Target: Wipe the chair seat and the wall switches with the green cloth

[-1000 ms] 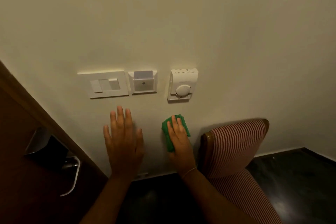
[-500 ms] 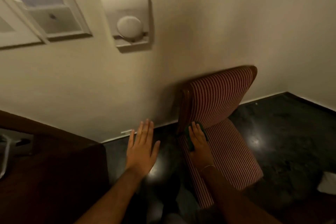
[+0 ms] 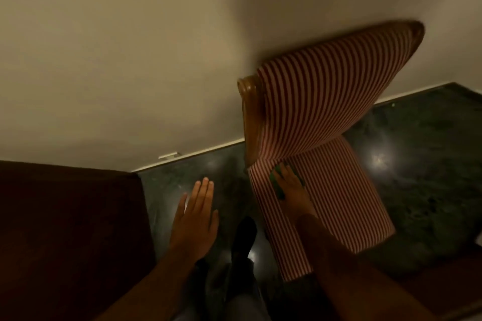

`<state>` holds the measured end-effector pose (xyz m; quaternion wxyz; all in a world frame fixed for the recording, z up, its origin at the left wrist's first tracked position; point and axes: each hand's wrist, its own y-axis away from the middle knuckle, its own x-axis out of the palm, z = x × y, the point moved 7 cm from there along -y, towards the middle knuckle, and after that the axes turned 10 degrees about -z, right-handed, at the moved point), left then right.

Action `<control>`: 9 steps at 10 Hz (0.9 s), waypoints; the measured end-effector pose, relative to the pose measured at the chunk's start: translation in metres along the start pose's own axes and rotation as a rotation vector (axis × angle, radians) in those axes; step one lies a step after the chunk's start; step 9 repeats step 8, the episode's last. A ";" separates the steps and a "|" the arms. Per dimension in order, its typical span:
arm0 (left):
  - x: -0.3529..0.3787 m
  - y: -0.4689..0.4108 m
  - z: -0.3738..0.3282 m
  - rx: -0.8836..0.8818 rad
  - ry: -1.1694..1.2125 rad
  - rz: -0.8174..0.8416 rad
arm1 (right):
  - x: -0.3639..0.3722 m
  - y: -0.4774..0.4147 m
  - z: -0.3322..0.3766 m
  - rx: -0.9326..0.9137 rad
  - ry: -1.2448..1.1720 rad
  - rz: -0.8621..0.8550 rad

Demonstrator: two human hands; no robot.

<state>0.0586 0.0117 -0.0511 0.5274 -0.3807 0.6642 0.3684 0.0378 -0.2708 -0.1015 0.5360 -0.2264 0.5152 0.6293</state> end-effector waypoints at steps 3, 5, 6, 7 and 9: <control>0.040 -0.013 -0.012 0.012 0.006 0.190 | 0.045 -0.022 -0.021 -0.020 0.078 0.167; 0.045 -0.010 -0.019 0.013 0.000 0.231 | 0.044 -0.013 -0.019 -0.013 0.169 0.194; 0.034 -0.008 -0.015 -0.002 -0.004 0.223 | 0.034 -0.005 -0.005 -0.043 0.223 0.167; 0.006 -0.013 -0.003 -0.016 0.001 0.136 | 0.016 -0.001 0.019 -0.050 0.175 0.052; -0.030 -0.013 0.005 -0.053 0.002 0.037 | -0.009 0.010 0.054 -0.068 0.149 -0.089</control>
